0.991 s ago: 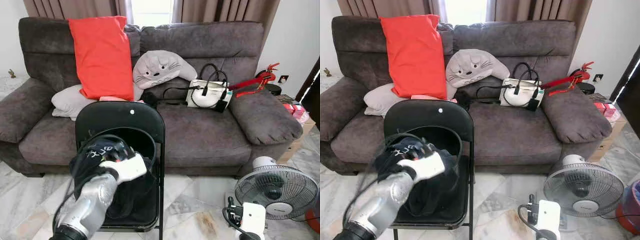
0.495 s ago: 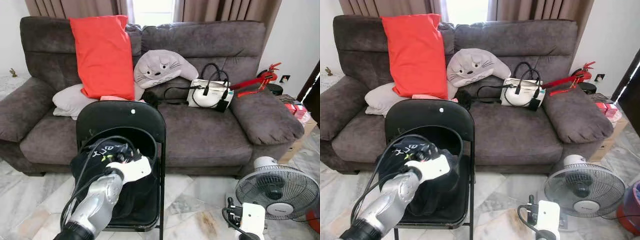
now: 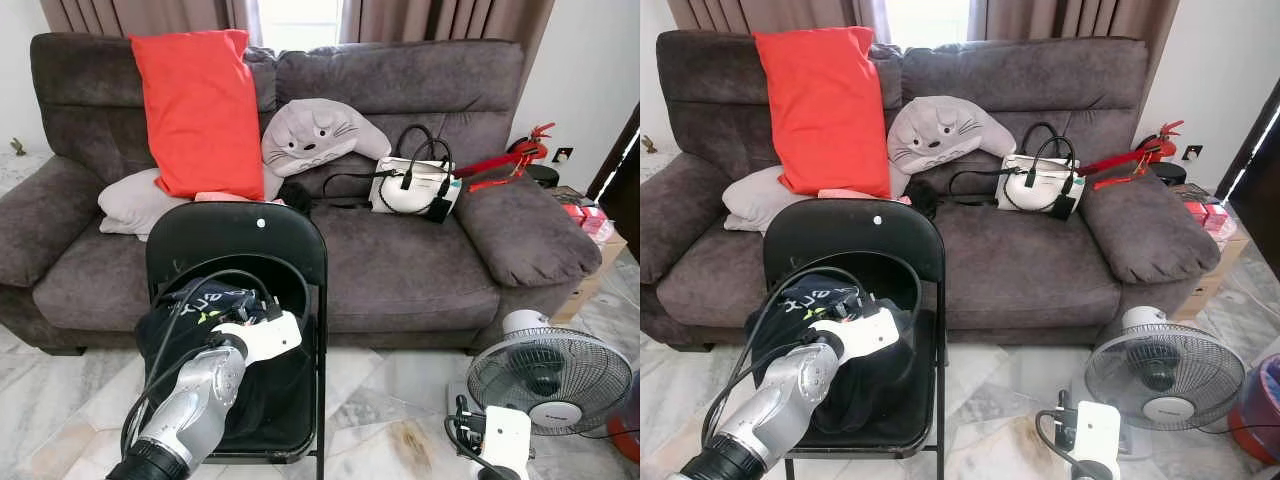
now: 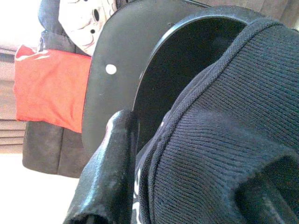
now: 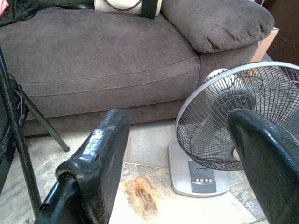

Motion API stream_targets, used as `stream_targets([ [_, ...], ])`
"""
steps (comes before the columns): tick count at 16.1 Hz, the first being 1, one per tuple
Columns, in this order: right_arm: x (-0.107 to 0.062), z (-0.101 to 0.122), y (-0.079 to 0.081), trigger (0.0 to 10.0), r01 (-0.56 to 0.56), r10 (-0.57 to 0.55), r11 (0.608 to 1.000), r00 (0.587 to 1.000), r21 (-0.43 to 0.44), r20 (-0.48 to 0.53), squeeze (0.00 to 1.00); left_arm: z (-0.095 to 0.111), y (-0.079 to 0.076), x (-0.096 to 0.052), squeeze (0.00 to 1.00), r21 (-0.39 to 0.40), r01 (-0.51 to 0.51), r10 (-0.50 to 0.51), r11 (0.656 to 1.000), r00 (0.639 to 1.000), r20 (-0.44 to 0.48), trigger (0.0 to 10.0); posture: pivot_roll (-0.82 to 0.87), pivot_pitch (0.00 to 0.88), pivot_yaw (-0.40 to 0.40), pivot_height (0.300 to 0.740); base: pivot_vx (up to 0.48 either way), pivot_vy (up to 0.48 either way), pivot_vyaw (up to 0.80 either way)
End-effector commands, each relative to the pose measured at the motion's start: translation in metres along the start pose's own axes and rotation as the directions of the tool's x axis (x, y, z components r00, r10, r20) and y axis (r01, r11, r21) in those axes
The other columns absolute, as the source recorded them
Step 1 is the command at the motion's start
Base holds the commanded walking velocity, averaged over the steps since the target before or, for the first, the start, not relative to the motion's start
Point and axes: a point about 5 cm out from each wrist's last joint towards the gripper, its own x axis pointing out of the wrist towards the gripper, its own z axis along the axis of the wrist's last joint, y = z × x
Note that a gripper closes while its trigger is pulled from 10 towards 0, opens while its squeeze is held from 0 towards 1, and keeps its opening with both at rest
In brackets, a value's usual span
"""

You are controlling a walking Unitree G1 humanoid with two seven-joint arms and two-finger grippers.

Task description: Hang hanger

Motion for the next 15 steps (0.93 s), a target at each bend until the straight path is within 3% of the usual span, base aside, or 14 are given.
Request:
stream_targets([
  [1,-0.0002,-0.0011,0.0022,10.0,-0.004,0.004,1.0,1.0,-0.002,-0.006,0.0,-0.0051,-0.0014,-0.0011,0.0,0.01,0.016,-0.015,1.0,1.0,-0.019,0.0,0.0,0.0,0.037,0.74,0.0,0.0,0.0],
  [15,0.0012,0.0021,0.0024,10.0,-0.014,0.014,1.0,1.0,0.002,0.007,0.0,-0.0095,-0.0014,-0.0056,0.0,-0.021,-0.004,0.003,1.0,1.0,-0.016,0.0,-0.01,0.0,0.039,0.74,0.0,0.0,0.0],
])
